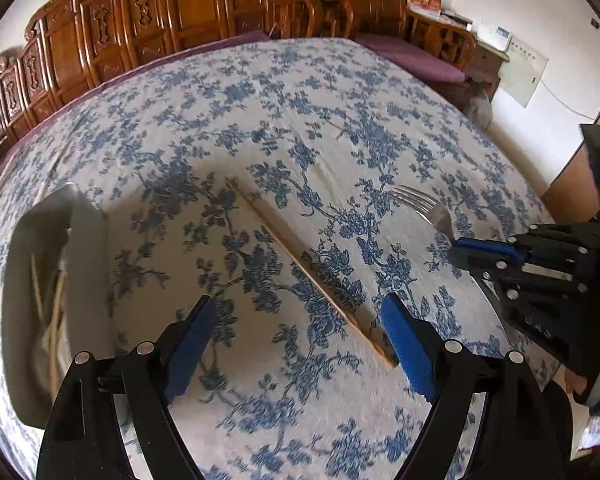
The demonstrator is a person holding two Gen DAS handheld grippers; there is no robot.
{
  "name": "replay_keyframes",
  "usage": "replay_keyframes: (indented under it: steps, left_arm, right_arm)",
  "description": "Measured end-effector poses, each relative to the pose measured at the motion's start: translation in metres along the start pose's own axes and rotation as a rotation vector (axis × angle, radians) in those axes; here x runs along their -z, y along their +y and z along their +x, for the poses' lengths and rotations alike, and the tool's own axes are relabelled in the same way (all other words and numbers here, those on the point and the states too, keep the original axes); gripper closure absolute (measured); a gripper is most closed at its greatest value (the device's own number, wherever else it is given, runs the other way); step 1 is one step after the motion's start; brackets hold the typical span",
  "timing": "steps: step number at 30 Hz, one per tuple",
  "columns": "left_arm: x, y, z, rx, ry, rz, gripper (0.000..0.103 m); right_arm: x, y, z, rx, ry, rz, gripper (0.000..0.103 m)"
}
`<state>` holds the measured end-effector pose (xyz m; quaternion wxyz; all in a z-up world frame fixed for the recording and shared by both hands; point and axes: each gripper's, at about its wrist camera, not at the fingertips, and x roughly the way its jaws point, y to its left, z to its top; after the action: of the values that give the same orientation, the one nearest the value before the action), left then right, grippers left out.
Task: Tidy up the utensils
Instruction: 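Grasp the wooden chopstick on the cloth with the left tool and lift it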
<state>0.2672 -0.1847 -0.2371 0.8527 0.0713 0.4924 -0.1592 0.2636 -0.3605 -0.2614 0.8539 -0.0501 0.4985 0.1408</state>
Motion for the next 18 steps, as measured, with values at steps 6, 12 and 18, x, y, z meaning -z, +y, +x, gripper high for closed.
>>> replay_keyframes:
  steps: [6,12,18]
  left_arm:
    - [-0.008,-0.007,0.025,0.009,0.042,-0.009,0.035]
    - [-0.013,-0.011,0.042,-0.008,0.077,-0.010,0.051]
    - [-0.002,-0.008,0.035,-0.034,0.074,0.030,0.062]
  right_arm:
    - [0.004,-0.011,0.004,0.006,0.009,0.022,0.095]
    - [0.005,-0.016,0.008,-0.006,0.019,0.048,0.095]
    - [0.006,-0.015,0.009,-0.008,0.022,0.047,0.095]
